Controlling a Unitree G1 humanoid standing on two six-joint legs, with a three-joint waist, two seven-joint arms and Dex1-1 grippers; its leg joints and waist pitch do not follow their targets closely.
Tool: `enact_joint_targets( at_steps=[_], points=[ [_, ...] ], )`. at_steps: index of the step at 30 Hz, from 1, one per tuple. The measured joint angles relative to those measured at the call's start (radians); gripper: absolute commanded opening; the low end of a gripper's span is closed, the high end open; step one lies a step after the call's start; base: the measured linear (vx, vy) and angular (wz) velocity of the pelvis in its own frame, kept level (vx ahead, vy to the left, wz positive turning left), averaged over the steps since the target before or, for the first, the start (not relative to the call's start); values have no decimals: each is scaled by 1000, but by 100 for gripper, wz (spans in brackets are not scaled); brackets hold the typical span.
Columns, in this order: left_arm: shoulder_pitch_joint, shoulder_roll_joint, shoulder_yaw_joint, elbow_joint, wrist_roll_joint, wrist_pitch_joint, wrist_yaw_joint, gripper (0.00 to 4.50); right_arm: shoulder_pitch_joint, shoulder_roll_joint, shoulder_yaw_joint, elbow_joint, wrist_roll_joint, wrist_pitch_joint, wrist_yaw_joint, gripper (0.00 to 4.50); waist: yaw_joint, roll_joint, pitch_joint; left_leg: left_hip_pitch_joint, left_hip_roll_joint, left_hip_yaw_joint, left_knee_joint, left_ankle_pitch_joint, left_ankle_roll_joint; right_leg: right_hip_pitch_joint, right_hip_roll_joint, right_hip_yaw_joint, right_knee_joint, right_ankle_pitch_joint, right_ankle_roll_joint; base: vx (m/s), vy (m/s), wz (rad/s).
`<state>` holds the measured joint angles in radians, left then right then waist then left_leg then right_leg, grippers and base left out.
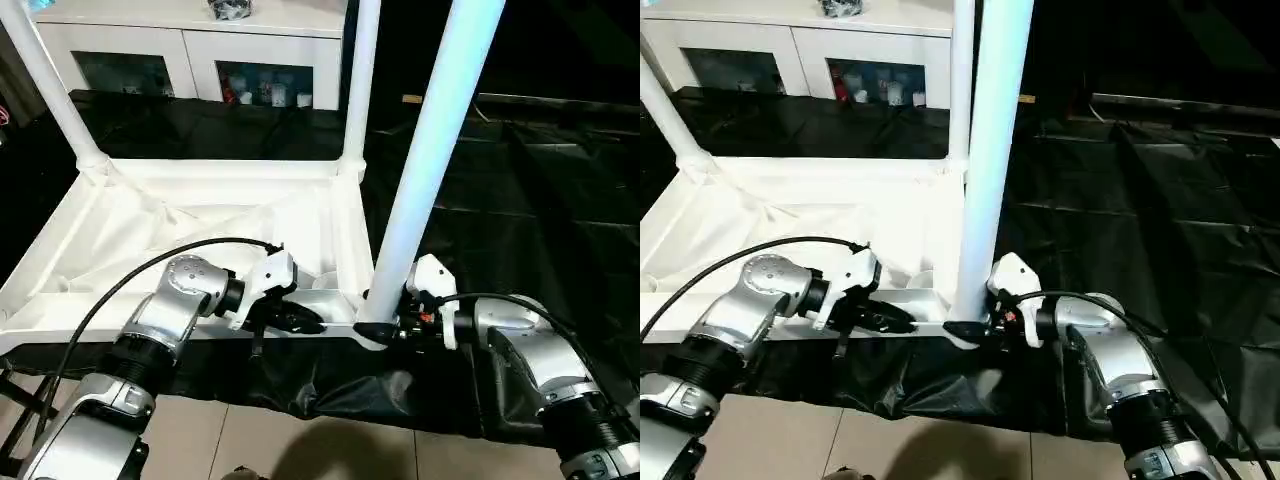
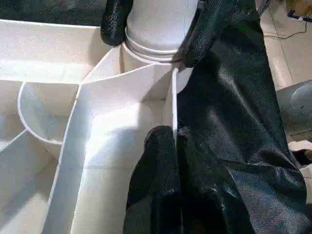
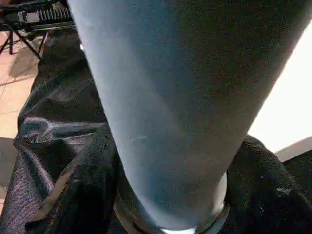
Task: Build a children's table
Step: Rotate leg to tighten
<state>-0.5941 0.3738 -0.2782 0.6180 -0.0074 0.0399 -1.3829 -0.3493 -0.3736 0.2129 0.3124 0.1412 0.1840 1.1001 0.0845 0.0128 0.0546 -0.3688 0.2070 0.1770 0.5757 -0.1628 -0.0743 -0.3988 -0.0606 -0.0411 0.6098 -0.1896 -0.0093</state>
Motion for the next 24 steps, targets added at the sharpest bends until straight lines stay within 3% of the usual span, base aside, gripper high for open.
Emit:
enact_joint_targets(
  at_steps=[2,6,10,18,21,24],
  points=[
    [0,0,0,0,0,0,5,0,0,4,-1,1,-2,-2,-7,265,0,0,0,0,0,0,0,0,0,0,0,0,0,0,0,0,0,0],
    [-5,-18,21,8,18,16,119,0,-1,98,-46,44,-34,-22,-188,265,-12,0,0,2,0,0,1,0,0,0,0,0,2,0,-1,0,0,0],
    [-9,-91,46,10,51,65,294,0,-35,194,-100,125,-68,-34,-444,264,-31,0,-1,2,-1,-1,3,0,0,2,0,2,1,0,0,0,0,0],
    [-10,-212,65,10,81,122,504,0,-92,320,-168,211,-133,-43,-783,264,-40,3,-4,2,-1,-1,2,0,0,2,0,2,0,1,-1,0,0,0],
    [-10,-216,65,10,82,126,510,0,-92,322,-169,217,-134,-55,-790,334,-40,7,-6,1,-2,-1,1,0,0,2,0,2,0,1,-1,0,0,0],
    [-10,-217,64,10,83,126,511,0,-91,325,-169,217,-130,-57,-783,344,-41,7,-6,1,-1,-1,2,0,0,1,0,2,0,1,0,0,0,0]
  ],
)
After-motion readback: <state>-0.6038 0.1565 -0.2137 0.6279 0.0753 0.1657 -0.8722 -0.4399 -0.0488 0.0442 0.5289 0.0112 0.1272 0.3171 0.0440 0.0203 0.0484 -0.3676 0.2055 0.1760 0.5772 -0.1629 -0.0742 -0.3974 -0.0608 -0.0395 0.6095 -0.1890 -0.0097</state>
